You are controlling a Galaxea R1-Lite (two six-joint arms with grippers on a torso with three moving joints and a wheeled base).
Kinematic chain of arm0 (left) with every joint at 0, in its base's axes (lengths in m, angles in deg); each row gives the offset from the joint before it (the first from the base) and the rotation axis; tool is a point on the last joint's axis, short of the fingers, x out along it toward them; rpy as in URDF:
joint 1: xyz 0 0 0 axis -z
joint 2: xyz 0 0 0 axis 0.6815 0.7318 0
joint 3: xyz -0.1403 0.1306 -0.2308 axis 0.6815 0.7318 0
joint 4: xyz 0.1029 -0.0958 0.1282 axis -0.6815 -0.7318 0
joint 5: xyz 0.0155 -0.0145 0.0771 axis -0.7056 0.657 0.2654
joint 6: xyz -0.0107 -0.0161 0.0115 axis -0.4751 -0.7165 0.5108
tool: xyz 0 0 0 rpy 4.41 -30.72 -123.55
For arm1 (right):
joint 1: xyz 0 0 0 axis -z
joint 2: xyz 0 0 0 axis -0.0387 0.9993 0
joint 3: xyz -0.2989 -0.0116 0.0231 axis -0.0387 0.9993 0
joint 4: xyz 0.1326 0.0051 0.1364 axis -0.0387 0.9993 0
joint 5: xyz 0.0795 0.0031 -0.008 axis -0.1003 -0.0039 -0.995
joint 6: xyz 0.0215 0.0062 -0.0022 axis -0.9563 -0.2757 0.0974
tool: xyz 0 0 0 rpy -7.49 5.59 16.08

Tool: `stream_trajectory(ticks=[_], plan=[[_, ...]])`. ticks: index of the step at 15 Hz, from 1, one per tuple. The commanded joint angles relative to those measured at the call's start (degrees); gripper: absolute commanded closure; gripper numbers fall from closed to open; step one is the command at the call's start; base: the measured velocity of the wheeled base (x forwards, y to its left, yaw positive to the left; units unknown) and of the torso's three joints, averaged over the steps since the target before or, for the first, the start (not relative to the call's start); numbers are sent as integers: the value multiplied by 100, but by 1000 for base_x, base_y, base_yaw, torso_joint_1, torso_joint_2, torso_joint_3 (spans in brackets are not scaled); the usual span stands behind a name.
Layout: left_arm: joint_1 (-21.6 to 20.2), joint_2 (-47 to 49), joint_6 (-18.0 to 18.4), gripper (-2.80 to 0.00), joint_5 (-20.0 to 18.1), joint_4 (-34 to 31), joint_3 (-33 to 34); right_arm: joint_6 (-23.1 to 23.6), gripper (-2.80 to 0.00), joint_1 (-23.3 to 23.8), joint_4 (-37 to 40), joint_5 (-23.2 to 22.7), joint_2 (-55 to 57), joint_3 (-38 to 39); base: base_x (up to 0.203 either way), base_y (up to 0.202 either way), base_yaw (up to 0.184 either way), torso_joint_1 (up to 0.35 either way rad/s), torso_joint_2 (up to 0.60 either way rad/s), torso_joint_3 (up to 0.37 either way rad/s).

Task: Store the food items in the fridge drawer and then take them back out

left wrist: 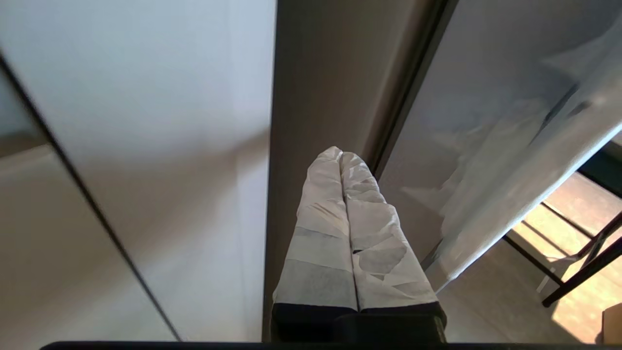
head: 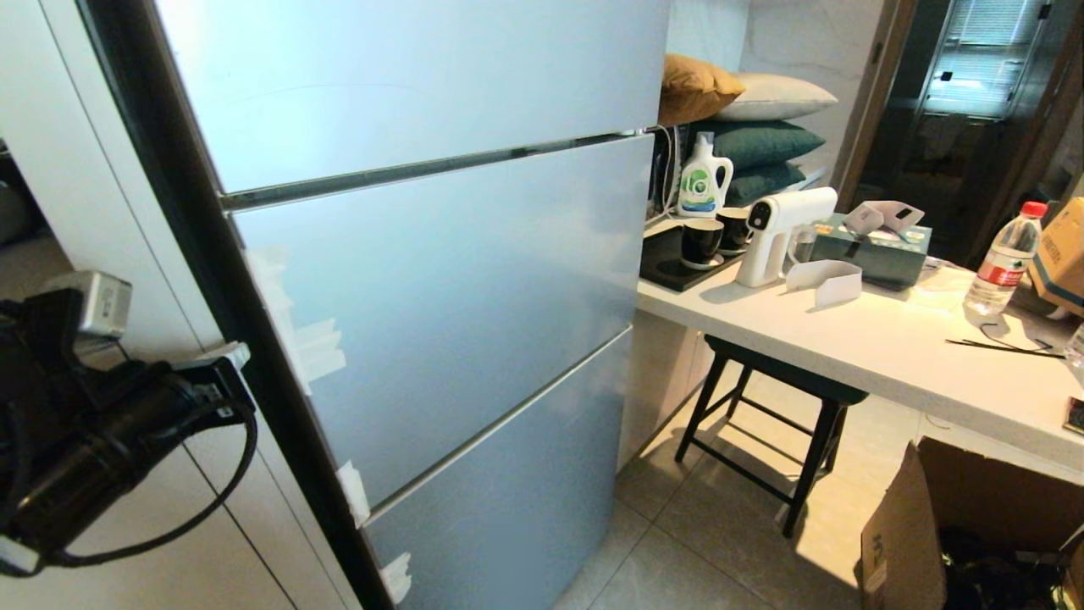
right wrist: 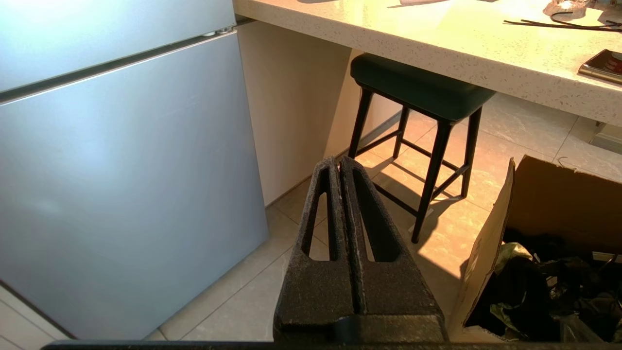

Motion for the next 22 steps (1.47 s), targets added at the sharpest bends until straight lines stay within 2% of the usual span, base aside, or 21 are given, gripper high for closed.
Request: stream_trajectory(ticks=[1, 7, 18, 20, 22], plan=[[61, 100, -5, 0, 2, 150, -7, -2, 0, -2, 0, 0, 6, 1, 0, 0, 0, 0, 0, 0], [82, 571, -27, 0, -45, 1059, 96, -2, 0, -2, 0, 0, 6, 1, 0, 0, 0, 0, 0, 0], [109, 573, -93, 0, -1134, 1537, 579, -2, 0, -2, 0, 0, 6, 1, 0, 0, 0, 0, 0, 0], [109, 582, -98, 0, -1241, 1699, 653, -2, 0, -2, 0, 0, 6, 1, 0, 0, 0, 0, 0, 0], [117, 591, -255, 0, -1329, 1750, 653, -2, 0, -2, 0, 0, 6, 1, 0, 0, 0, 0, 0, 0]])
